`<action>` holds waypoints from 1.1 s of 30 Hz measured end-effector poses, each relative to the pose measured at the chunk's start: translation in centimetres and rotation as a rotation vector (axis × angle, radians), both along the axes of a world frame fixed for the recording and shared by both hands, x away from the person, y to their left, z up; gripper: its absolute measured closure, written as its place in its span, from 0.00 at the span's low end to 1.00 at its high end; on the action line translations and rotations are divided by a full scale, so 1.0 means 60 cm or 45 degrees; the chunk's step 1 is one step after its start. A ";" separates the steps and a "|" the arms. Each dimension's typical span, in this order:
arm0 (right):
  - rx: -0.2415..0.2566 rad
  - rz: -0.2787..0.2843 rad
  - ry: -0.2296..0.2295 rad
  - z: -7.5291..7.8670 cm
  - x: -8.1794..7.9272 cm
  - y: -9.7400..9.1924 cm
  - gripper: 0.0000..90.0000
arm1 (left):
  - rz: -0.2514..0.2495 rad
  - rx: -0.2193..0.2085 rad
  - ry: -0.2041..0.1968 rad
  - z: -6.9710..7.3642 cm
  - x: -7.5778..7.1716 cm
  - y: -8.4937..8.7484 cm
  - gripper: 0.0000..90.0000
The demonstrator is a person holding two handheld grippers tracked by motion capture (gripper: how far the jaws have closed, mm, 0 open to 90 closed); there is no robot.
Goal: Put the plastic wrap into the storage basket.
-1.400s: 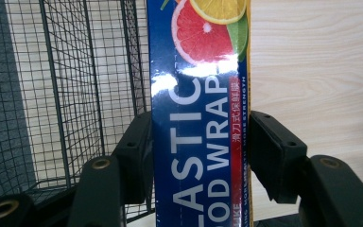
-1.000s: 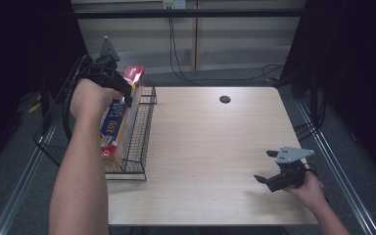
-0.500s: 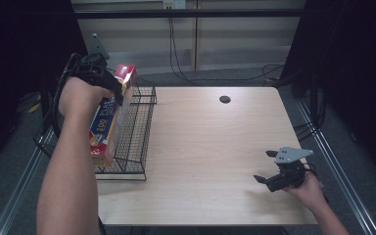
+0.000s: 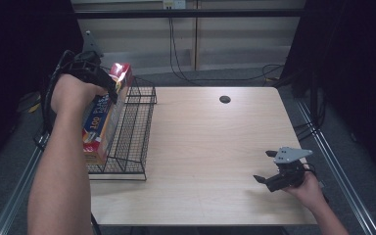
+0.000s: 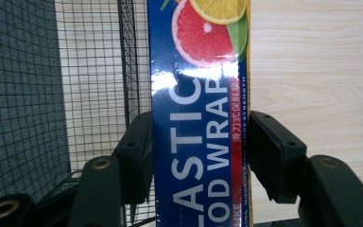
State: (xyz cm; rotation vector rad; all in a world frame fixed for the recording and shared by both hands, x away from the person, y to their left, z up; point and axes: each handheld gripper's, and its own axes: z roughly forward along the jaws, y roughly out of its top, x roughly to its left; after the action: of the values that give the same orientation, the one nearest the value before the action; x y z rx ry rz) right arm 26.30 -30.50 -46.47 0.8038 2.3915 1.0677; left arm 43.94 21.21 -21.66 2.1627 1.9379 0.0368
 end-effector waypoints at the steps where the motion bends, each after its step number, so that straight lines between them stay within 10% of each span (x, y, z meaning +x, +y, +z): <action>1: 0.003 0.002 0.003 0.000 0.000 0.000 0.04 | 0.000 -0.001 -0.007 0.000 0.000 0.001 0.51; 33: -0.014 0.008 0.007 -0.003 0.001 0.004 0.04 | 0.077 0.003 -0.028 0.003 0.006 0.079 0.51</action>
State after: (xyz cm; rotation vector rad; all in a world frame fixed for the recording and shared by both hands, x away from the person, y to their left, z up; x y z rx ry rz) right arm 26.35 -30.28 -46.67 0.7964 2.4039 1.0549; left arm 44.28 25.95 -21.51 2.0961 1.9917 0.0728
